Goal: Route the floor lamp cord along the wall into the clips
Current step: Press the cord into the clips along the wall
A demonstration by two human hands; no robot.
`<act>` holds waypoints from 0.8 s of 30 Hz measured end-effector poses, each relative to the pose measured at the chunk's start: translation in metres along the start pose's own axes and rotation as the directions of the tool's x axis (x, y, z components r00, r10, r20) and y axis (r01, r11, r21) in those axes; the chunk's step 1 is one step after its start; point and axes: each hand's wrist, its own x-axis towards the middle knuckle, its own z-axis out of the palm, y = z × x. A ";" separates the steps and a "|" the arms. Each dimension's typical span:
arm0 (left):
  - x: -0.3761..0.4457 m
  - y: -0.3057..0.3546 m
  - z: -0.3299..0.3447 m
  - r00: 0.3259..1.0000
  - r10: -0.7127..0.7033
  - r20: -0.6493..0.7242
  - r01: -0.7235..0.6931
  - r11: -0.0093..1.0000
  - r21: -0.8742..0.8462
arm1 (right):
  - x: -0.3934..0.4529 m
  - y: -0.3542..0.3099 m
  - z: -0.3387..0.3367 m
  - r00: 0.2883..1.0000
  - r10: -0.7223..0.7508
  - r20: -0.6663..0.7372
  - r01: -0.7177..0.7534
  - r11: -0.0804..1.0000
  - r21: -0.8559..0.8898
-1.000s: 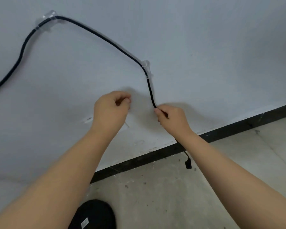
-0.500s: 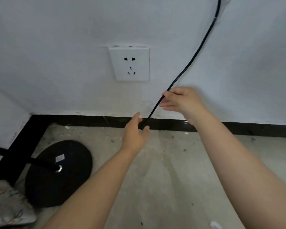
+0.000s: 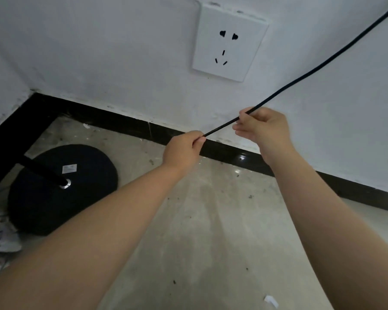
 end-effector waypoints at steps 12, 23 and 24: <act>0.041 0.016 0.004 0.999 0.006 0.034 -0.016 0.945 0.327 | 0.029 0.027 0.029 0.948 -0.199 -0.247 0.099 0.926 -0.365; 0.049 0.015 0.023 0.978 -0.148 0.146 0.130 0.983 0.129 | 0.026 0.035 0.025 0.909 -0.334 -0.249 0.144 0.813 -0.565; 0.048 0.011 0.021 0.972 -0.134 0.193 0.119 0.989 0.090 | 0.026 0.035 0.025 0.909 -0.327 -0.257 0.140 0.822 -0.552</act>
